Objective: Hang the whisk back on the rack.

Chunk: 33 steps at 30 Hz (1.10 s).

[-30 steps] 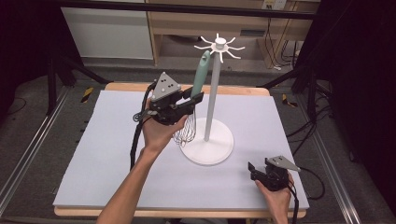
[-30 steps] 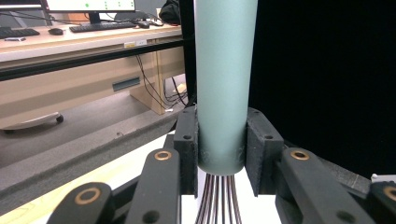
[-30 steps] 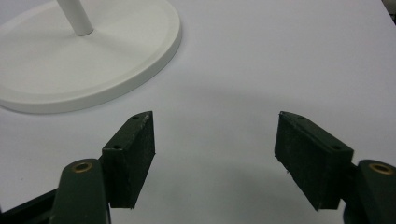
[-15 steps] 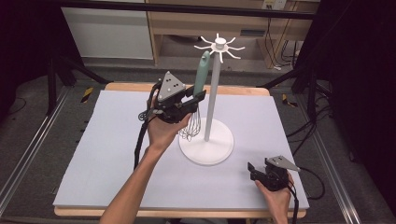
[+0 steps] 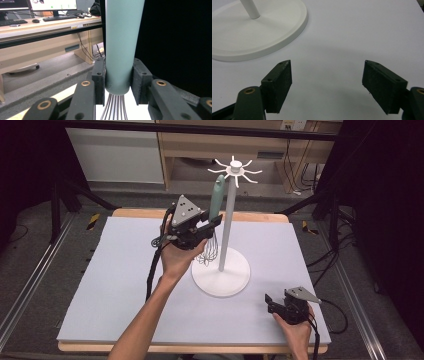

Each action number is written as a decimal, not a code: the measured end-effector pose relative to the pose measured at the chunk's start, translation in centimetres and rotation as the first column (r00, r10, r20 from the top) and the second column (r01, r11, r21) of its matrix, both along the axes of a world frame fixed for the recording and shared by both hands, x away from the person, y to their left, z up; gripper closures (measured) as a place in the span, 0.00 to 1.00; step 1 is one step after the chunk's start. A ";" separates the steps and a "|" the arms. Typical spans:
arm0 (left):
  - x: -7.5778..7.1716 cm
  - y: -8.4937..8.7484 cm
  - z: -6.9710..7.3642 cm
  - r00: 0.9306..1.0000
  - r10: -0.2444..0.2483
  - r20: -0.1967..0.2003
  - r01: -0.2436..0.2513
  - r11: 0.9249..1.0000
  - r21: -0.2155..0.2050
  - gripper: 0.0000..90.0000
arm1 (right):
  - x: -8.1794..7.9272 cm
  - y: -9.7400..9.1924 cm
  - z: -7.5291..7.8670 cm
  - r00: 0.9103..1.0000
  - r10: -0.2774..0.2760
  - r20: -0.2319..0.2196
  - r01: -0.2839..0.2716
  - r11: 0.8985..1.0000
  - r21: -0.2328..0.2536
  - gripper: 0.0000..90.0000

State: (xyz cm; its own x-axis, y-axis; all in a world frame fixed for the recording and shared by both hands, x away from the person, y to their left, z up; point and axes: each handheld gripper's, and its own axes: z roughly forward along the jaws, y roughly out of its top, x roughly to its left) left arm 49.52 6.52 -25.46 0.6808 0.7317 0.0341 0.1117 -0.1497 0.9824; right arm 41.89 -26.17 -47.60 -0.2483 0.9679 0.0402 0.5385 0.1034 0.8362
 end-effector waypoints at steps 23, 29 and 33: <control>-2.5 2.8 -1.8 1.000 0.007 -0.024 -0.005 0.997 0.075 0.42 | -0.2 -0.2 0.1 1.000 -0.012 0.001 0.012 0.999 0.038 0.24; -2.8 4.1 -3.4 0.999 0.021 -0.044 -0.018 0.997 0.080 0.40 | -0.1 -0.2 -0.1 1.000 -0.012 -0.002 0.012 0.999 0.030 0.24; -2.9 4.9 -4.8 0.998 0.027 -0.064 -0.021 0.995 0.093 0.39 | -0.2 -0.2 -0.1 1.000 -0.012 -0.005 0.012 1.000 0.027 0.23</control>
